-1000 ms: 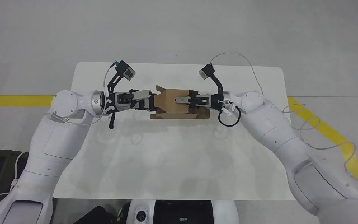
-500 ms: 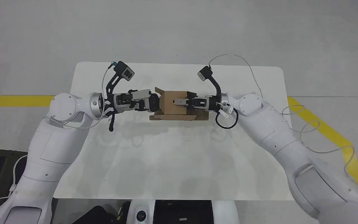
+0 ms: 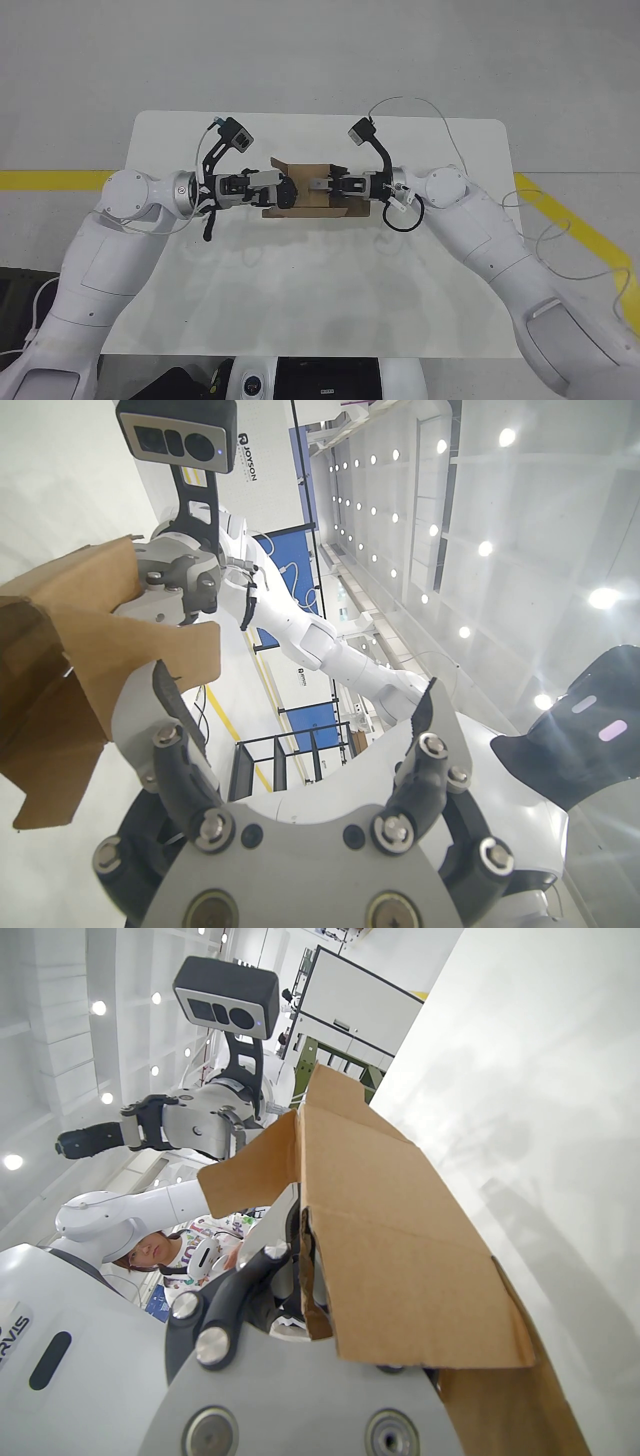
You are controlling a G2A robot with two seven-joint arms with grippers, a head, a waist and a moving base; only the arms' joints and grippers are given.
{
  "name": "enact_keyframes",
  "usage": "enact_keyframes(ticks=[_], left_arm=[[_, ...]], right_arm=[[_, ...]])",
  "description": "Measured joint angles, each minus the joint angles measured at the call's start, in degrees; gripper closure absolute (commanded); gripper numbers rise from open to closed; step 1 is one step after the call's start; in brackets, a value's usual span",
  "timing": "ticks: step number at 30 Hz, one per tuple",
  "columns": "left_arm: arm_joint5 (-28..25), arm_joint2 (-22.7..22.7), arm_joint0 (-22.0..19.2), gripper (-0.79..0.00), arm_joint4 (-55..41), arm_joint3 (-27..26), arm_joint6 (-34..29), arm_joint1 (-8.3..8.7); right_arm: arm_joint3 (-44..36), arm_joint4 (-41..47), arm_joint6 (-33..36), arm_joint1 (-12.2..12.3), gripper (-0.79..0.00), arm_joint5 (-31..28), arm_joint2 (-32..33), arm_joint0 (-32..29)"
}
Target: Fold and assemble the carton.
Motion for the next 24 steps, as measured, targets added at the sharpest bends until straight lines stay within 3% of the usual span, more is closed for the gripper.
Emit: enact_keyframes(ticks=[24], left_arm=[[0.84, -0.17, 0.11, -0.785, 3.09, 0.49, 0.26, -0.41]], right_arm=[[-2.71, -1.34, 3.36, -1.11, 0.0, 2.21, 3.55, -1.69]])
